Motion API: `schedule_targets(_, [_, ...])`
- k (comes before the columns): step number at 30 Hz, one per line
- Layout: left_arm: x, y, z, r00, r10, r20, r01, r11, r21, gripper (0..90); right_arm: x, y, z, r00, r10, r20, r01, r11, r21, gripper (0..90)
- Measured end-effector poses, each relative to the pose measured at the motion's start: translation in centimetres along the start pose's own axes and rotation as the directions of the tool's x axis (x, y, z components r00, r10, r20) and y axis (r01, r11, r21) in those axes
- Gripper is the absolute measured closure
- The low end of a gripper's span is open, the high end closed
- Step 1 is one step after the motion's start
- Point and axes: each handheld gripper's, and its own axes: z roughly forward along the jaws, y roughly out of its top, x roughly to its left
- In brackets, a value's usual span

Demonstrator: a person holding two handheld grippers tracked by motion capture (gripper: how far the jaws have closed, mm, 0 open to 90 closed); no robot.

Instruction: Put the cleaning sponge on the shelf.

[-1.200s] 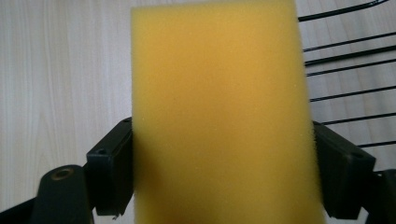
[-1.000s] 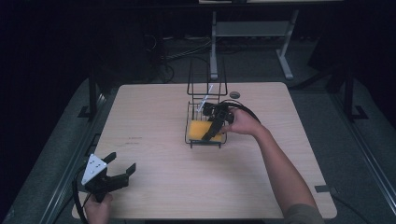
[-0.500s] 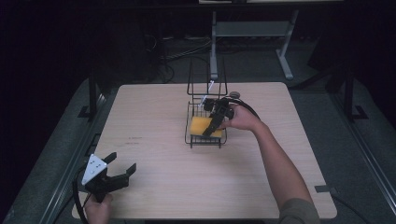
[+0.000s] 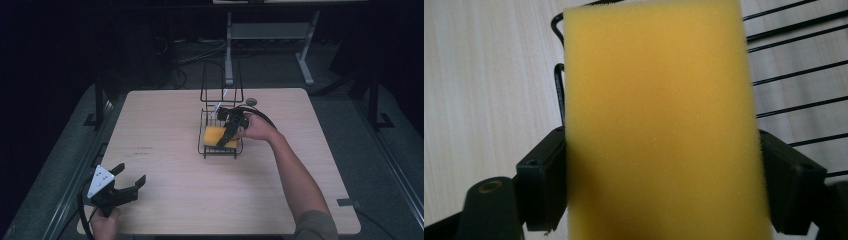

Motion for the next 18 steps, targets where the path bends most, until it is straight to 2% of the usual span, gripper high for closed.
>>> schedule_targets(18, [0.0, -0.07, -0.05, 1.0, -0.002, 0.001, 0.002, 1.0, 0.002, 13.4, -0.19, 0.05, 0.71, 0.9999, 0.007, 0.009, -0.007, 1.0, 0.002, 19.2])
